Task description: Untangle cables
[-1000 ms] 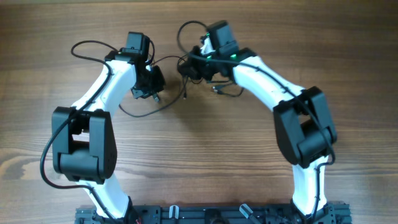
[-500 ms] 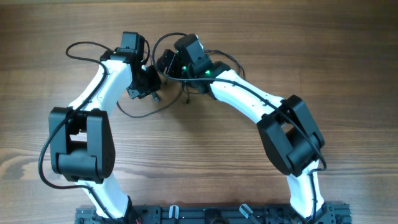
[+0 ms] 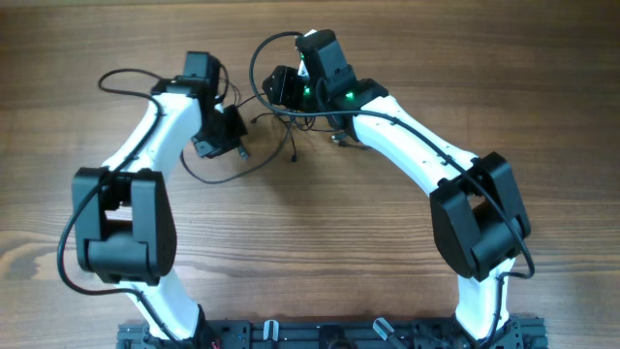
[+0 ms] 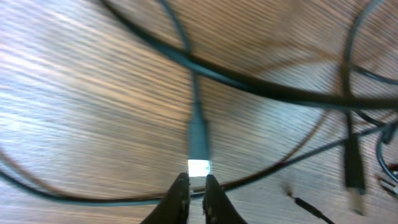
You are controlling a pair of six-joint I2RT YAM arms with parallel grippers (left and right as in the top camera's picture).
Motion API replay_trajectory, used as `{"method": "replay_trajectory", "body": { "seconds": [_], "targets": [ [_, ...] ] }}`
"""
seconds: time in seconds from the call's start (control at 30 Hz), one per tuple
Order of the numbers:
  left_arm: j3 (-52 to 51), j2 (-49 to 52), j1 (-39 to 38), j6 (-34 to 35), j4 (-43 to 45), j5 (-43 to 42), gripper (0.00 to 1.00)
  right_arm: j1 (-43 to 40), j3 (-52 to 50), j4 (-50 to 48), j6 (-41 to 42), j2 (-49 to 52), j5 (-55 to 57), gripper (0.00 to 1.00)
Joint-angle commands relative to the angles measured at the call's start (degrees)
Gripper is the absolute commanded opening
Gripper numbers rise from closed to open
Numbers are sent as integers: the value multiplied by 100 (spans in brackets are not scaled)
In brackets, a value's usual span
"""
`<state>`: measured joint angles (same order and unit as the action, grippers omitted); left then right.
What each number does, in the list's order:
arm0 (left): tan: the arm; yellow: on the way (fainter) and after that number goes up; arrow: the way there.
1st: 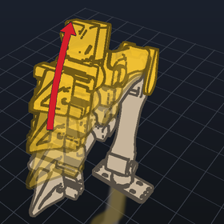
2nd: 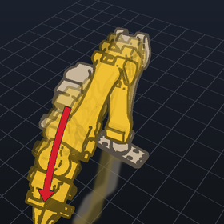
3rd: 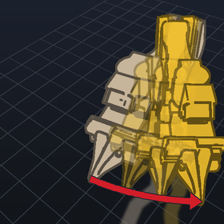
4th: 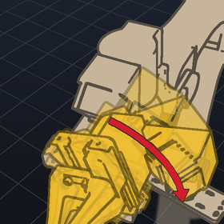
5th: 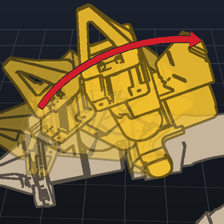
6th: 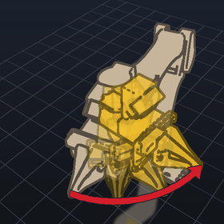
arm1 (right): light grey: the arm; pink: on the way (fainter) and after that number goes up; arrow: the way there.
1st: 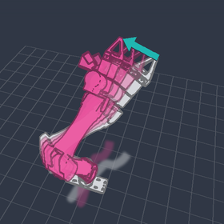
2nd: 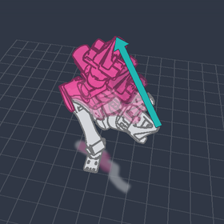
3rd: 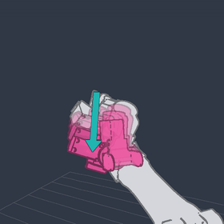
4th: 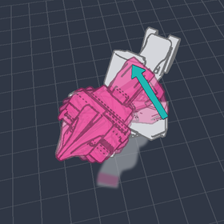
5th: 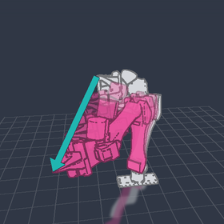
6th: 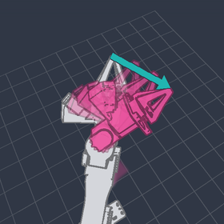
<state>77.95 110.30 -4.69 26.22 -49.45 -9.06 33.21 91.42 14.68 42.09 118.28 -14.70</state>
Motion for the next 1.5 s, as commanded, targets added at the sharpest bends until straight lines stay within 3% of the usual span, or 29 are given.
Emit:
{"method": "replay_trajectory", "body": {
  "seconds": [0.0,0.03,0.07,0.1,0.17,0.23,0.57,0.7,0.87,0.97,1.13,1.33,1.47],
  "targets": [
    [-26,-422,472,-203,-35,-492,8,46,81,-7,-330,22,531,50],
    [-26,-461,549,-201,-33,-507,9,46,81,-83,-326,52,651,54],
    [-26,-472,684,-205,-28,-474,31,52,81,-164,-289,138,798,56],
    [-28,-455,743,-201,-31,-439,39,63,81,-232,-289,179,831,56],
    [-28,-424,820,-203,-31,-433,78,90,81,-424,-291,317,831,57],
    [-28,-409,863,-201,-26,-433,100,103,81,-627,-286,479,828,57],
    [-28,-409,861,-203,-13,-433,100,105,81,-1250,160,1043,304,59],
    [-28,-409,861,-203,-15,-433,100,105,81,-1132,138,1043,-363,48],
    [-28,-409,861,-203,-35,-435,100,76,81,-179,125,1040,-1058,33],
    [-28,-409,861,-201,-35,-435,100,4,81,295,-533,1038,-1617,22],
    [-28,-409,859,-203,-35,-435,100,-96,83,1029,-885,1025,-2052,18],
    [-28,-409,859,-201,-33,-437,100,-94,83,2135,-887,1025,-964,16],
    [-28,-409,859,-201,-35,-437,100,-131,170,2608,-911,876,-994,17]
  ]
}}
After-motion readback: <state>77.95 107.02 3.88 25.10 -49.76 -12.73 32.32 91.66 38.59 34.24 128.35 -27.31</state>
